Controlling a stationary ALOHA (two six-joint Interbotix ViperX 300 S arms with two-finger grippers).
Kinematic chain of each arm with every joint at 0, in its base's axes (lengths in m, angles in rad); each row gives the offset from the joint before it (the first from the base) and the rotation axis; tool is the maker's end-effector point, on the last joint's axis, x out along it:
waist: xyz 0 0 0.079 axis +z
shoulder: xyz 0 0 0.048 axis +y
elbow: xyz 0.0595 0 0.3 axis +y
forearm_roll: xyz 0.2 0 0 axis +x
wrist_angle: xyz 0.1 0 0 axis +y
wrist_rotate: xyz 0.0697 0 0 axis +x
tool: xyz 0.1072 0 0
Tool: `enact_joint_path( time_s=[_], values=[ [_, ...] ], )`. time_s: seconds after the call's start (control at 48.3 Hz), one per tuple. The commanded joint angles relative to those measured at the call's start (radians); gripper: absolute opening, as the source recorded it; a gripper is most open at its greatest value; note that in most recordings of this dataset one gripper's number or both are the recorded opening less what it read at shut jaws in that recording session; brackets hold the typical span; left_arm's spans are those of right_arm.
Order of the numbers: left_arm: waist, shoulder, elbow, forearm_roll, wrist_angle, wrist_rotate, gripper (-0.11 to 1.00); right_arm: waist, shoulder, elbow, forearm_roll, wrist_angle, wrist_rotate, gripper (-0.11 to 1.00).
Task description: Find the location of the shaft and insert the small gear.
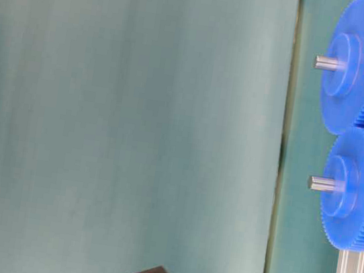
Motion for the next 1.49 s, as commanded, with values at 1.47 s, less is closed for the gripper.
enact_joint_path(
  time_s=[1.47],
  values=[
    [0.0,-0.058,0.012,0.003,-0.003,0.0,0.79,0.002,0.006,-0.003,0.002,-0.009,0.009,0.05]
  ],
)
